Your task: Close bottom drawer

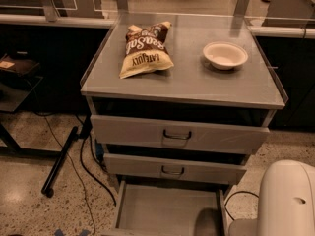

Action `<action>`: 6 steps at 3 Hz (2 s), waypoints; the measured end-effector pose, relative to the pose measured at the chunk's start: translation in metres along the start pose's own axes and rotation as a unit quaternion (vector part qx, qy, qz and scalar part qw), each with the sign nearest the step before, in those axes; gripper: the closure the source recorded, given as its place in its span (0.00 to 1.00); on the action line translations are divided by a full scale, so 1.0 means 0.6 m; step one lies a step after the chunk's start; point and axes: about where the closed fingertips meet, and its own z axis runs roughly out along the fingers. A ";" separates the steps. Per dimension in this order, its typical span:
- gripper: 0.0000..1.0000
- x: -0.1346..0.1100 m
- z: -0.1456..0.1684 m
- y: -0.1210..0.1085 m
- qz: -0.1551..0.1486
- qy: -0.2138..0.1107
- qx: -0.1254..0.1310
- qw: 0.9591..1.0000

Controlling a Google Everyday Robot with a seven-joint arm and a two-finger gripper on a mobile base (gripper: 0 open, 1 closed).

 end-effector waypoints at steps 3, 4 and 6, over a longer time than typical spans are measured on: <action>1.00 -0.081 0.004 0.022 0.029 -0.004 -0.015 0.999; 1.00 -0.085 0.002 0.023 0.030 -0.007 -0.015 0.999; 1.00 -0.131 -0.016 0.009 0.048 -0.039 -0.024 0.998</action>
Offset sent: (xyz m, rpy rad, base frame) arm 0.0413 0.0070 -0.0195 0.0524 0.0530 -0.0615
